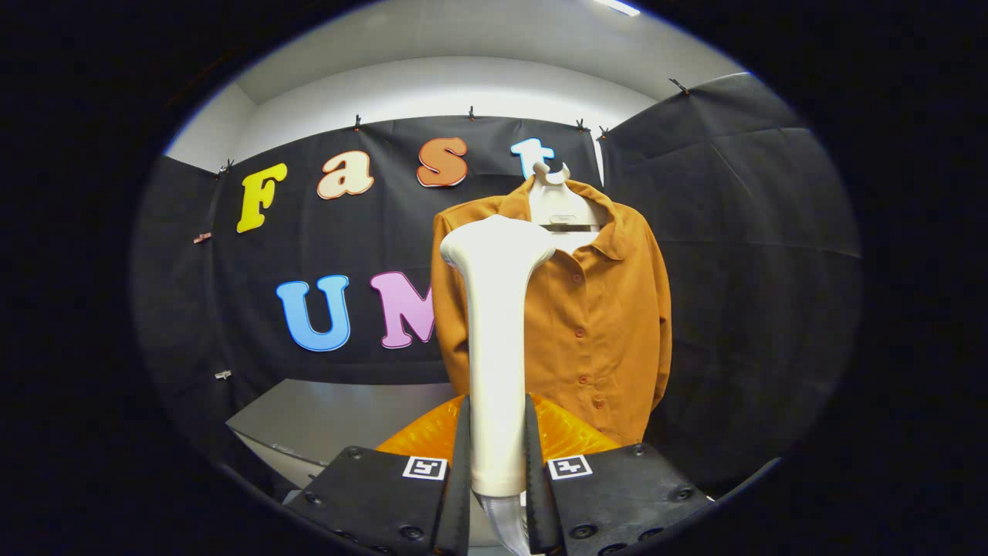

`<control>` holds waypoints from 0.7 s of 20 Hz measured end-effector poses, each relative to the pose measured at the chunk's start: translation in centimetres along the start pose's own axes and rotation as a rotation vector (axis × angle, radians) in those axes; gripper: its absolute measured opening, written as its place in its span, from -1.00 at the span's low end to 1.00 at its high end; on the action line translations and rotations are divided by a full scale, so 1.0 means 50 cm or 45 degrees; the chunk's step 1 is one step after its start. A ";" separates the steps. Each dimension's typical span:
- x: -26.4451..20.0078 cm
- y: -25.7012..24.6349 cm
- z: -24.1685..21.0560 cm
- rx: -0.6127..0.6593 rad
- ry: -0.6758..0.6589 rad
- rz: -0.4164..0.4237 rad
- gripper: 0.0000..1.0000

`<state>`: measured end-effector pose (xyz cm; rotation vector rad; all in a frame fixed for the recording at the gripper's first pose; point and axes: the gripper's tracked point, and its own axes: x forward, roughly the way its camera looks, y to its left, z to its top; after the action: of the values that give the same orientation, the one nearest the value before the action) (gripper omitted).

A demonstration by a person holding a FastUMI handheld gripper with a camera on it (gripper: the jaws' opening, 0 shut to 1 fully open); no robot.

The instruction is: Iron the clothes twice with a garment steamer, once on the left side and once on the right side.

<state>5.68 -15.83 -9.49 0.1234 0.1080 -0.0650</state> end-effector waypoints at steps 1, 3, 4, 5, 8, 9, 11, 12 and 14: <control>-0.001 0.018 0.009 -0.004 -0.007 0.009 -0.34; -0.006 0.054 0.026 -0.016 -0.022 0.019 -0.34; -0.010 0.072 0.032 -0.009 -0.030 0.028 -0.34; -0.013 0.092 0.038 0.001 -0.032 0.038 -0.34; -0.027 0.132 0.049 0.007 -0.037 0.046 -0.34; -0.032 0.144 0.050 0.009 -0.037 0.047 -0.34; -0.042 0.172 0.050 0.014 -0.036 0.055 -0.34; -0.047 0.187 0.052 0.015 -0.036 0.062 -0.34; -0.060 0.216 0.055 0.007 -0.042 0.080 -0.34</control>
<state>3.74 -5.30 -5.15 0.1309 0.0713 -0.0050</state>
